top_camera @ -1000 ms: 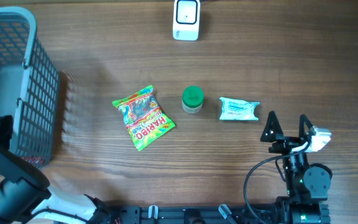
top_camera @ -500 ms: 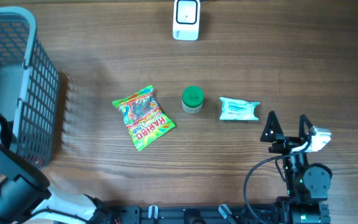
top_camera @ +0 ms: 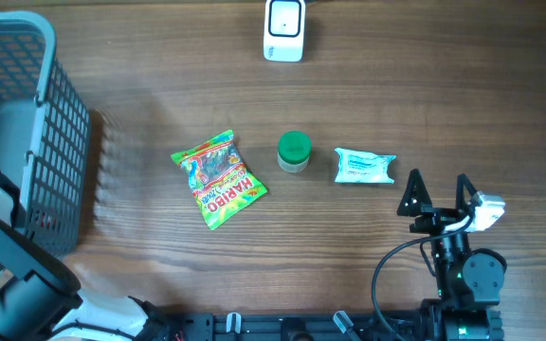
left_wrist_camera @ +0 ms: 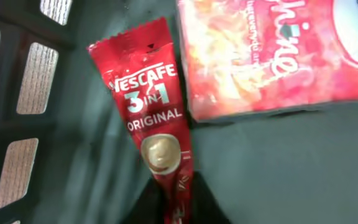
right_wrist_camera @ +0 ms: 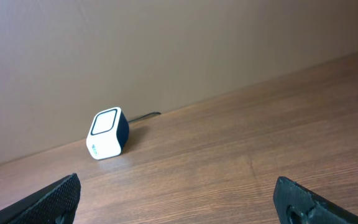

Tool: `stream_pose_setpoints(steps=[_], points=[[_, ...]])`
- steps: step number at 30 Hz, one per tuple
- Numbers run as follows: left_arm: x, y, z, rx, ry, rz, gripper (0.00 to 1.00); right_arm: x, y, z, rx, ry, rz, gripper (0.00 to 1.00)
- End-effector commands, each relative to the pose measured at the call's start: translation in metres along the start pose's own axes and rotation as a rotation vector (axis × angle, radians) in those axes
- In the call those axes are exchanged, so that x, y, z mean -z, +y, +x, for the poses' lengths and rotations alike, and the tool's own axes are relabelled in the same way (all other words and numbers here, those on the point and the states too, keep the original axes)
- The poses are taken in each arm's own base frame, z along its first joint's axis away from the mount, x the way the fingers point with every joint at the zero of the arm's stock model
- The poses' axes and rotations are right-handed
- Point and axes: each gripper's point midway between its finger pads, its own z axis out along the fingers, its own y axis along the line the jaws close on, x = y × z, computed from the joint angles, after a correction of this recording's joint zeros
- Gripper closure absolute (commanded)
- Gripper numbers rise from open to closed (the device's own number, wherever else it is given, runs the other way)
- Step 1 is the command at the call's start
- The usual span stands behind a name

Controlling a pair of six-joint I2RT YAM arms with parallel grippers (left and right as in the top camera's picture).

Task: Scan the item barcode
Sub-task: 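Grasp the red Nescafe 3in1 stick in the basket with the left gripper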

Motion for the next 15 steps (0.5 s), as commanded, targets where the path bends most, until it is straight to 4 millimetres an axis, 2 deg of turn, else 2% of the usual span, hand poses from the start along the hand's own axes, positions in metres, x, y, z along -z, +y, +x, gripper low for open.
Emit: stream_pose_setpoints(steps=[1,5,9,12,15], points=[[-0.03,0.014,0.051,-0.031,0.196,-0.03,0.96,0.0,0.0,-0.001,-0.006,-0.005,0.003,0.0],[-0.023,-0.002,0.046,-0.042,0.205,0.027,0.96,0.0,0.0,-0.001,-0.007,-0.005,0.003,0.0],[0.008,-0.033,0.029,-0.101,0.216,0.157,0.96,0.0,0.0,-0.001,-0.006,-0.005,0.003,0.0],[0.051,-0.051,0.0,-0.086,0.175,0.22,0.96,0.0,0.0,-0.001,-0.007,-0.005,0.003,0.0],[0.104,-0.065,-0.032,-0.065,0.122,0.301,0.96,0.0,0.0,-0.001,-0.006,-0.005,0.003,0.0]])
